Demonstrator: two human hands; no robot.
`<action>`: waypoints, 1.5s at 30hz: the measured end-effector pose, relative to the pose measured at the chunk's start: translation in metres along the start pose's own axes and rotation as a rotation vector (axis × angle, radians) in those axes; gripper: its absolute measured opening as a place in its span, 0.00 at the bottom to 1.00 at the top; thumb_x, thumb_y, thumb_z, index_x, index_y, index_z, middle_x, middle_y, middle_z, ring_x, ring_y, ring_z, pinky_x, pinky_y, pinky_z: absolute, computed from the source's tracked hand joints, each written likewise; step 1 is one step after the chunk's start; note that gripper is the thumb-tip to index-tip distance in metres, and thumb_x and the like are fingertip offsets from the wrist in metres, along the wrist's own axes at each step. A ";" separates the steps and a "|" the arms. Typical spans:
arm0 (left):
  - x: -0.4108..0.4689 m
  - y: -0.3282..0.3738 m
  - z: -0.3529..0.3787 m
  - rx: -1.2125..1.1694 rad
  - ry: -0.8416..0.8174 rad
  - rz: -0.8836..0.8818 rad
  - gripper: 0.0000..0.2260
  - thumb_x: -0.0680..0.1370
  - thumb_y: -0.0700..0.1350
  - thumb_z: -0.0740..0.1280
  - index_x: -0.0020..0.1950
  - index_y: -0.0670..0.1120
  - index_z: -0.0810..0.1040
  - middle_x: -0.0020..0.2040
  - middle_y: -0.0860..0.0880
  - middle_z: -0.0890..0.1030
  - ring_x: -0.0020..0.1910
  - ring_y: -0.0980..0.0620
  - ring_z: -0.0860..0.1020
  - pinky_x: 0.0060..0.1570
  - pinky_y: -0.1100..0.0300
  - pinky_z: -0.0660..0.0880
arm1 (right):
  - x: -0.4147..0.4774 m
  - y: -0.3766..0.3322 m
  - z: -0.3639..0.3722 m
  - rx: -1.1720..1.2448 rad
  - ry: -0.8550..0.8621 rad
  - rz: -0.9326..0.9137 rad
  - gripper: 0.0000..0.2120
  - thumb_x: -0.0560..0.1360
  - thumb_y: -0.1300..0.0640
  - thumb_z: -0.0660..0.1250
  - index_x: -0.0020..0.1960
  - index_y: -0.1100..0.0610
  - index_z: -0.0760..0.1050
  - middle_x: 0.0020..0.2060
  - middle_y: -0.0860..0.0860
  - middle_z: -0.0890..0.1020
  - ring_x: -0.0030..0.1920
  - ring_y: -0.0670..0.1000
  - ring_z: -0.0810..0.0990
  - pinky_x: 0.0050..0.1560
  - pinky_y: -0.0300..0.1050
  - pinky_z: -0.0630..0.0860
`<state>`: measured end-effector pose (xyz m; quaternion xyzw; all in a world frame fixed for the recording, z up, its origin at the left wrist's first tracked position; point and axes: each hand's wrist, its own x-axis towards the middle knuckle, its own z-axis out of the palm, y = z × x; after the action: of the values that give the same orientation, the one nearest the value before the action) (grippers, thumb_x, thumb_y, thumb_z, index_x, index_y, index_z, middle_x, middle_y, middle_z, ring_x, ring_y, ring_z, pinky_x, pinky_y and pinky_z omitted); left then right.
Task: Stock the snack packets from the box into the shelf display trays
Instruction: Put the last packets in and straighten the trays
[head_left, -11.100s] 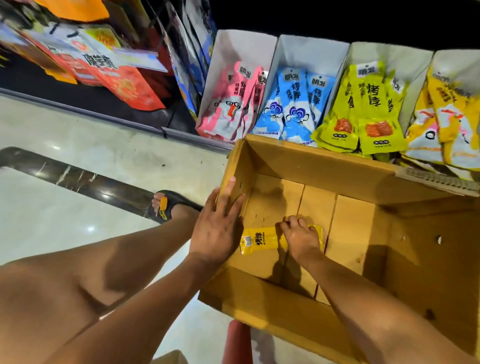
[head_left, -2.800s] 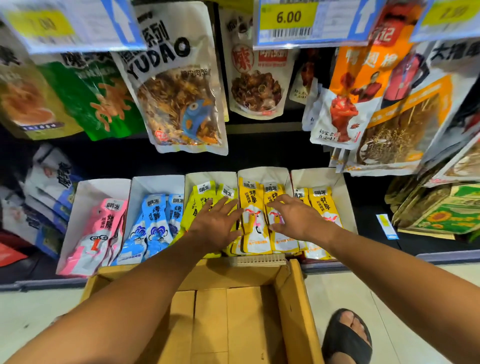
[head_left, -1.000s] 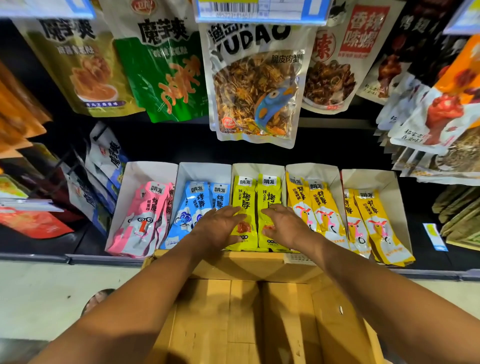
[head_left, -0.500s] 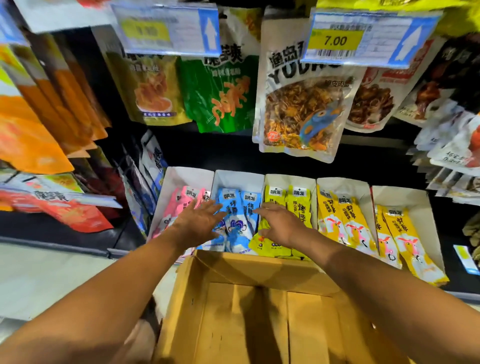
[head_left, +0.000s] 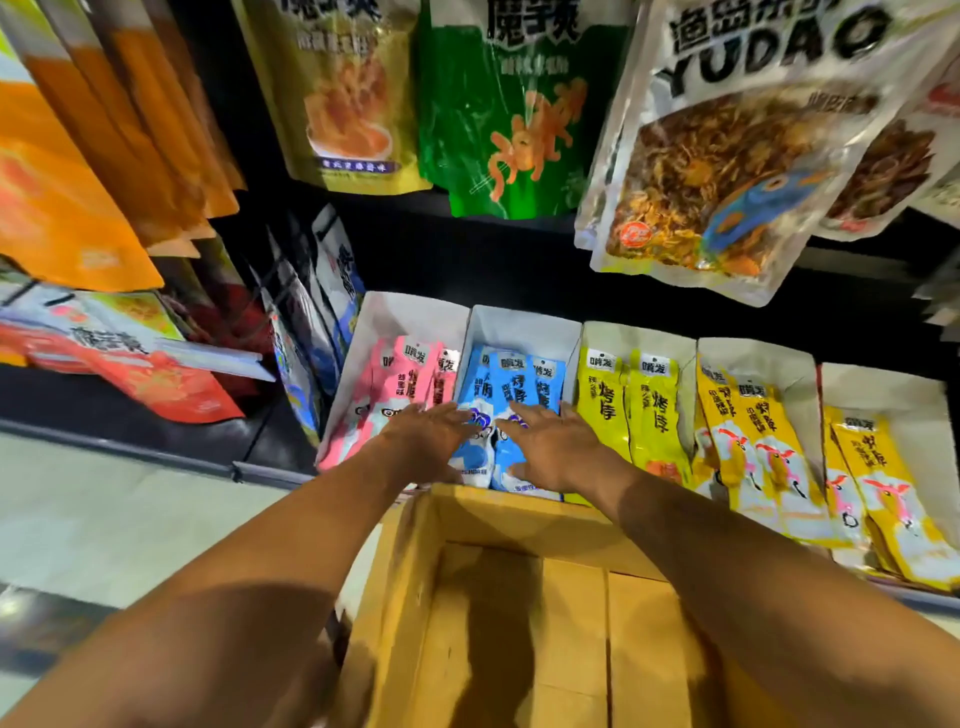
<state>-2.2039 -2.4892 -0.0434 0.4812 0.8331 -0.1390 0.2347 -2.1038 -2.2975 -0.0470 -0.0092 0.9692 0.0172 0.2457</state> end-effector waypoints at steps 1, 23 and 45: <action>0.000 0.001 0.001 0.002 -0.002 0.000 0.38 0.81 0.62 0.65 0.84 0.54 0.50 0.85 0.51 0.50 0.83 0.49 0.48 0.80 0.43 0.49 | -0.002 0.001 0.002 0.008 0.010 0.028 0.36 0.80 0.35 0.57 0.81 0.46 0.49 0.82 0.51 0.46 0.80 0.56 0.52 0.78 0.63 0.47; -0.021 -0.005 -0.004 -0.109 0.184 -0.061 0.28 0.84 0.58 0.60 0.82 0.55 0.57 0.83 0.49 0.57 0.82 0.46 0.53 0.79 0.45 0.52 | -0.013 0.015 -0.012 0.167 0.044 0.127 0.38 0.78 0.35 0.61 0.81 0.46 0.52 0.81 0.51 0.53 0.80 0.54 0.52 0.79 0.59 0.45; -0.061 -0.094 0.075 -0.171 0.253 -0.282 0.30 0.84 0.59 0.52 0.83 0.45 0.56 0.83 0.45 0.59 0.81 0.46 0.59 0.78 0.49 0.59 | 0.052 -0.095 -0.045 0.132 0.133 -0.161 0.29 0.77 0.43 0.66 0.75 0.49 0.67 0.74 0.49 0.70 0.75 0.53 0.64 0.79 0.58 0.48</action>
<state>-2.2404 -2.6152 -0.0747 0.3517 0.9238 -0.0377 0.1466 -2.1687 -2.3951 -0.0353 -0.0719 0.9785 -0.0671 0.1814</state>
